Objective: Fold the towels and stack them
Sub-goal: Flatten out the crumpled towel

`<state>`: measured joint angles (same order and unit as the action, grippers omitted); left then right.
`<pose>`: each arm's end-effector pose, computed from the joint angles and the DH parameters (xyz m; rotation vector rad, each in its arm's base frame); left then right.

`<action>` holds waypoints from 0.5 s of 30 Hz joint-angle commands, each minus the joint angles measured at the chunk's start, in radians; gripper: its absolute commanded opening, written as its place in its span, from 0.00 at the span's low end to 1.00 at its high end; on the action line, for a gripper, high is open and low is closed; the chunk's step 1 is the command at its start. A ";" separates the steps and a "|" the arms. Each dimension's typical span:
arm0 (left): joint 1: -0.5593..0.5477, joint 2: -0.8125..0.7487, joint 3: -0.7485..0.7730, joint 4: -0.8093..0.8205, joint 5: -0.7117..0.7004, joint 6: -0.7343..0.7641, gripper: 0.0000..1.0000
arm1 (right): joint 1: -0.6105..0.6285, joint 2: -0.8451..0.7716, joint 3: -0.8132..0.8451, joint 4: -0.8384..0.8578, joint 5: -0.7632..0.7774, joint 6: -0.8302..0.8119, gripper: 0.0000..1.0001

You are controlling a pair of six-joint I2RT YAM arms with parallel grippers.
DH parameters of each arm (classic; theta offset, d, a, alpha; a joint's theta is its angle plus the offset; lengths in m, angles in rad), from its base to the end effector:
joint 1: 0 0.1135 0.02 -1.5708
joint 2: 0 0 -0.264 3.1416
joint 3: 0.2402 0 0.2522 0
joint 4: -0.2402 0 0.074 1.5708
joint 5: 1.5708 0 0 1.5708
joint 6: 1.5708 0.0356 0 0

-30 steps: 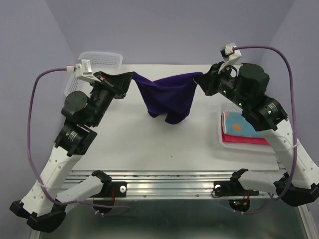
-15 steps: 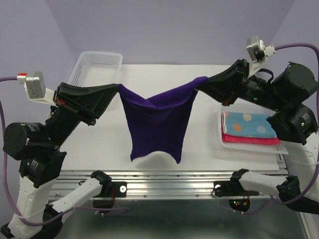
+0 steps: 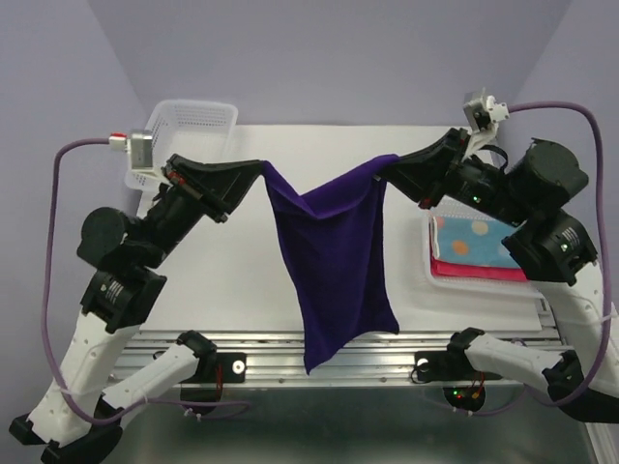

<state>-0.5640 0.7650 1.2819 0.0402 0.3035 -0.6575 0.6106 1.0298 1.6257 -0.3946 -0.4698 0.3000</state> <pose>0.0826 -0.0649 0.5266 0.2474 1.0960 -1.2546 0.1192 0.1031 0.5481 -0.6304 1.3377 1.0692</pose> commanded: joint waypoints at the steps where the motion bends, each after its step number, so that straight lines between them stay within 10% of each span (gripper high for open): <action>1: -0.002 0.077 -0.069 0.066 -0.166 0.039 0.00 | 0.008 0.044 -0.073 0.088 0.226 -0.054 0.01; 9: 0.038 0.230 -0.041 0.069 -0.371 0.140 0.00 | 0.003 0.272 -0.092 0.184 0.512 -0.147 0.01; 15: 0.199 0.462 0.016 0.145 -0.190 0.122 0.00 | -0.058 0.427 -0.046 0.263 0.566 -0.168 0.01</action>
<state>-0.4404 1.1542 1.2392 0.0658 0.0341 -0.5491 0.5938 1.4223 1.5368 -0.2604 0.0216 0.1699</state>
